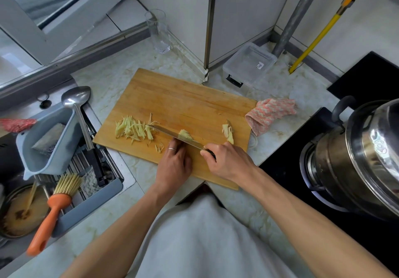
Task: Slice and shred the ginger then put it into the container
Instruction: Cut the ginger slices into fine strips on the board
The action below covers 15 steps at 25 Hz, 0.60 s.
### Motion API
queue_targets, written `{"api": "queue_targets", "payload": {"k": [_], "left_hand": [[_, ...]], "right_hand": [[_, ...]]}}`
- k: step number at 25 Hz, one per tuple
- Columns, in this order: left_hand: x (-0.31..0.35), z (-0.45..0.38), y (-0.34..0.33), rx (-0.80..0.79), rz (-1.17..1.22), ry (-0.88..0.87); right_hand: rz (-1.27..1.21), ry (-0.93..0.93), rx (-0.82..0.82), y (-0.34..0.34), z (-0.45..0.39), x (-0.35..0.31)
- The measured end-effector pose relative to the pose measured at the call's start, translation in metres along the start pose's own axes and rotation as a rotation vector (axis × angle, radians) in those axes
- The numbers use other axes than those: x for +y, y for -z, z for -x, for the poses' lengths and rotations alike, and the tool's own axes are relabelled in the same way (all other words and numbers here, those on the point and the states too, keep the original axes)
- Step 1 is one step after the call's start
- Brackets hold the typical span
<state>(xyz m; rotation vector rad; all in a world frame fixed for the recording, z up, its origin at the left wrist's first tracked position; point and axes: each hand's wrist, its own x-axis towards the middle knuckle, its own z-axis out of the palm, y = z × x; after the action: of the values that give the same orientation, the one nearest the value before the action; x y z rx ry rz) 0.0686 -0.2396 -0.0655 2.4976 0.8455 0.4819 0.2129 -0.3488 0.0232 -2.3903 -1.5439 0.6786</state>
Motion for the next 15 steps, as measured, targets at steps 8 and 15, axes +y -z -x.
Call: {"api": "queue_targets", "payload": {"k": [8, 15], "left_hand": [[0.0037, 0.0030, -0.0046, 0.001, -0.024, 0.016], [0.0032, 0.0030, -0.0055, 0.029, -0.012, 0.025]], "right_hand": [[-0.097, -0.030, -0.006, 0.0025, 0.0091, -0.0036], [-0.109, -0.045, -0.029, 0.0025, 0.0062, -0.0013]]}}
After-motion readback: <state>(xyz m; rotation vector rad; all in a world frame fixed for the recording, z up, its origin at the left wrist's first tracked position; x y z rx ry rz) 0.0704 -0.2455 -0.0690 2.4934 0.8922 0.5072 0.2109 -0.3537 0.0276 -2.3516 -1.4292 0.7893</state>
